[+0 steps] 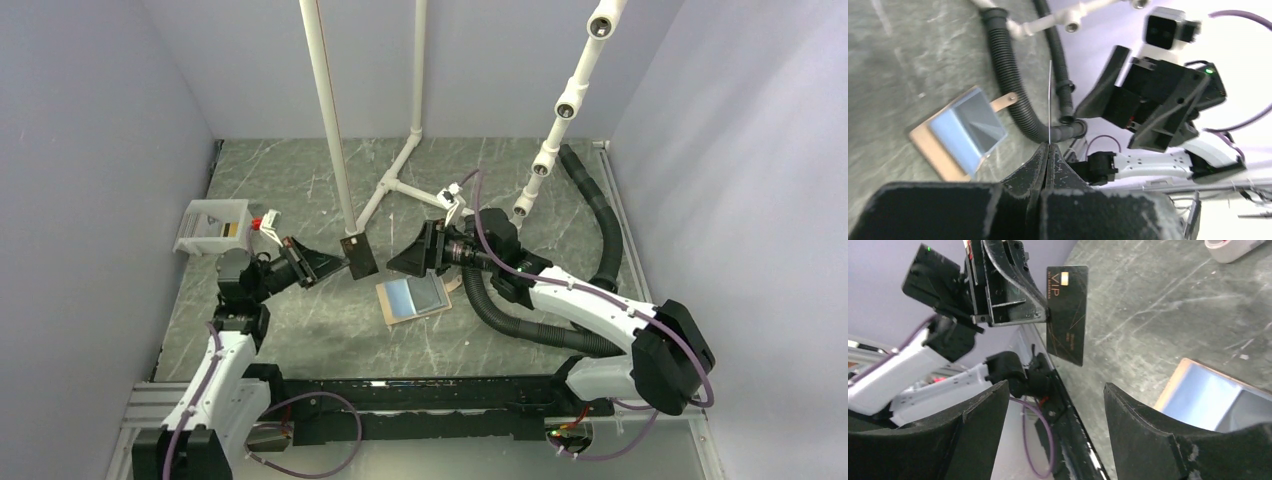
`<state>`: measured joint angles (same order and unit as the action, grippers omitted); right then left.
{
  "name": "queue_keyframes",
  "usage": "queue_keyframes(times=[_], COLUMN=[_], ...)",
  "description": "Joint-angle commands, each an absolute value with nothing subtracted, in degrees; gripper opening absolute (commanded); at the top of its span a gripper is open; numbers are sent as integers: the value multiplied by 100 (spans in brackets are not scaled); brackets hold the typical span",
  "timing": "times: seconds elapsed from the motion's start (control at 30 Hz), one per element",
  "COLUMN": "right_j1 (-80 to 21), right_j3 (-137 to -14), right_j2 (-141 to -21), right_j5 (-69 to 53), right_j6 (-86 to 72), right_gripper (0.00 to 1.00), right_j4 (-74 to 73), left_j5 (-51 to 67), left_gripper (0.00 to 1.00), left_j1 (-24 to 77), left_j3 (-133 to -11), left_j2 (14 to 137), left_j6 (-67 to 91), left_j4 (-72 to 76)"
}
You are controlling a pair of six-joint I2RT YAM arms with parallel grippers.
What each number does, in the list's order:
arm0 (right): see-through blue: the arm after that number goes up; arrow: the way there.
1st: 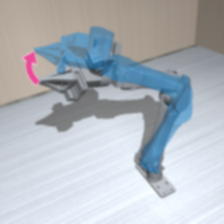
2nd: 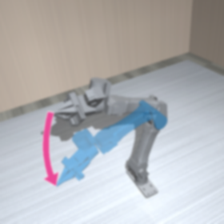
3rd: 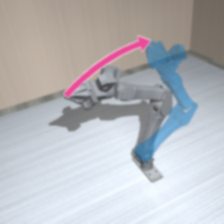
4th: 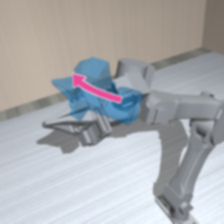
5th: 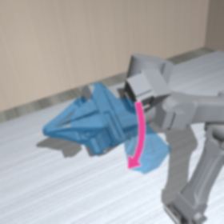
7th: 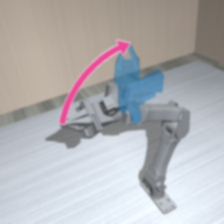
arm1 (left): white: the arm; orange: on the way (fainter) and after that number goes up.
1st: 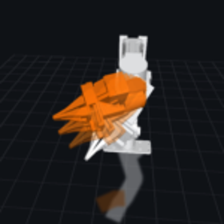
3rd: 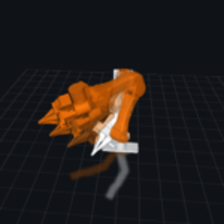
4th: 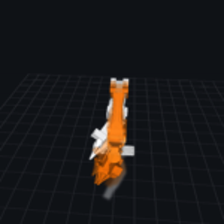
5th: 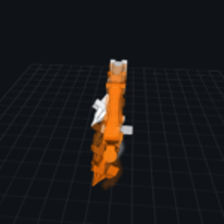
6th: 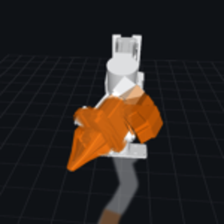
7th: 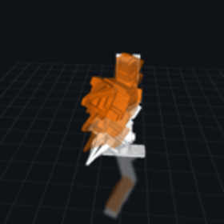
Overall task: Put the credit cards into the card holder
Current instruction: Pick up the credit card from the storage box.
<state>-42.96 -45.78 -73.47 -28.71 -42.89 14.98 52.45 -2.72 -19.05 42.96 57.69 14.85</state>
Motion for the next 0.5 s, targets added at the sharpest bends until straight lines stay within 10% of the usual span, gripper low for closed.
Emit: queue_keyframes(times=[0.0, 0.2, 0.47], right_j1=[-4263, -4093, -3984], right_j3=[-4409, -3973, -3869], right_j2=[-7267, -7299, -7640], right_j5=[-2796, -2690, -3119], right_j6=[-5423, -6165, -6576], right_gripper=[72, 68, 34], right_j4=[2743, 3504, 4295], left_j5=[5170, 4917, 4629], left_gripper=[0, 0, 0], left_j1=[280, 802, 1410], left_j3=[-1649, -1482, -1618], left_j2=[4698, 5637, 5972], left_j6=[7322, 7853, 7620], left_j4=[4901, 6390, 6452])
